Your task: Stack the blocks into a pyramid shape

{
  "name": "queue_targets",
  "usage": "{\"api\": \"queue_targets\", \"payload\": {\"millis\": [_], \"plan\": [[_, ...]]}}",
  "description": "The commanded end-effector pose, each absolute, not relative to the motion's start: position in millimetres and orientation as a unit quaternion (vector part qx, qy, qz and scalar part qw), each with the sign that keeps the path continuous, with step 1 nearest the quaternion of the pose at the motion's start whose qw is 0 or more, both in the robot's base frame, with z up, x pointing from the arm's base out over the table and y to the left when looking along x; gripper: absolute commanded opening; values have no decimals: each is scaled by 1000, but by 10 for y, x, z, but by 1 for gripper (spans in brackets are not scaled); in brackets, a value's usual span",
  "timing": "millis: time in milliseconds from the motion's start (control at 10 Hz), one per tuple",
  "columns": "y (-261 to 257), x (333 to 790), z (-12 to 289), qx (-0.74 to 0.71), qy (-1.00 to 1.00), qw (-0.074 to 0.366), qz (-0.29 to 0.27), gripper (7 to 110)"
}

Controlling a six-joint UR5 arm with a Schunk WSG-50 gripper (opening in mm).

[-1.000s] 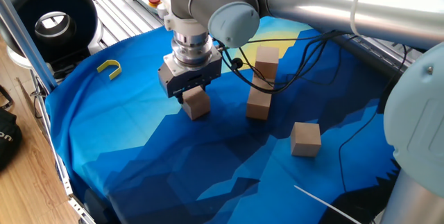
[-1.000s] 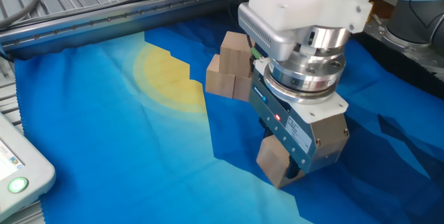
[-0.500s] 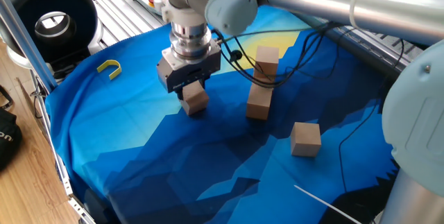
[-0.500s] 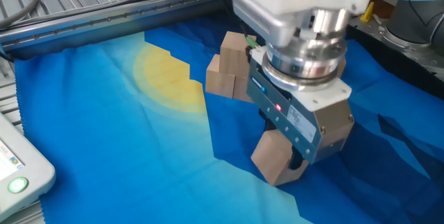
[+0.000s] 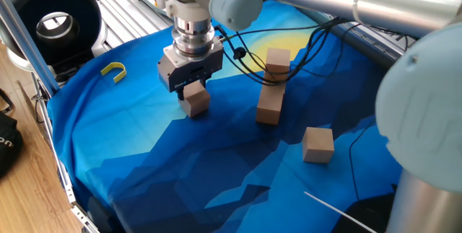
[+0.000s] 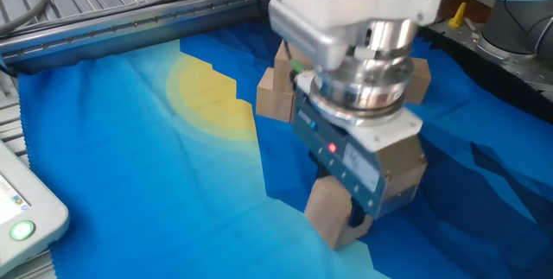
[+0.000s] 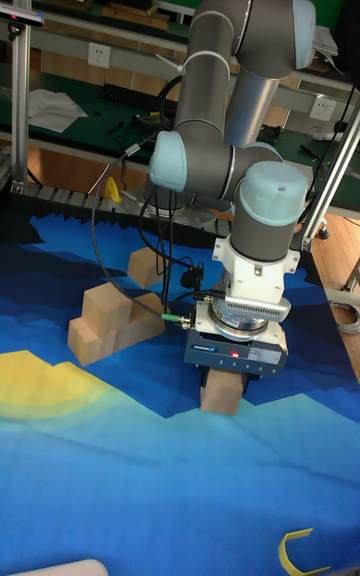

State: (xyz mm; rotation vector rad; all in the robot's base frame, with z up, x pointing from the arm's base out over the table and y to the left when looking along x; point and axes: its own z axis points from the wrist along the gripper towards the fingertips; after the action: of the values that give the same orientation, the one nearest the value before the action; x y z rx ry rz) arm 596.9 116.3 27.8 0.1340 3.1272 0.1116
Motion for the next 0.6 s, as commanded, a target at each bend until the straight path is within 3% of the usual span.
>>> {"api": "queue_targets", "payload": {"millis": [0,500], "plan": [[1152,6010,287,42,998,-4,37,7],[1108,5973,352,35,999,-16,29,7]]}}
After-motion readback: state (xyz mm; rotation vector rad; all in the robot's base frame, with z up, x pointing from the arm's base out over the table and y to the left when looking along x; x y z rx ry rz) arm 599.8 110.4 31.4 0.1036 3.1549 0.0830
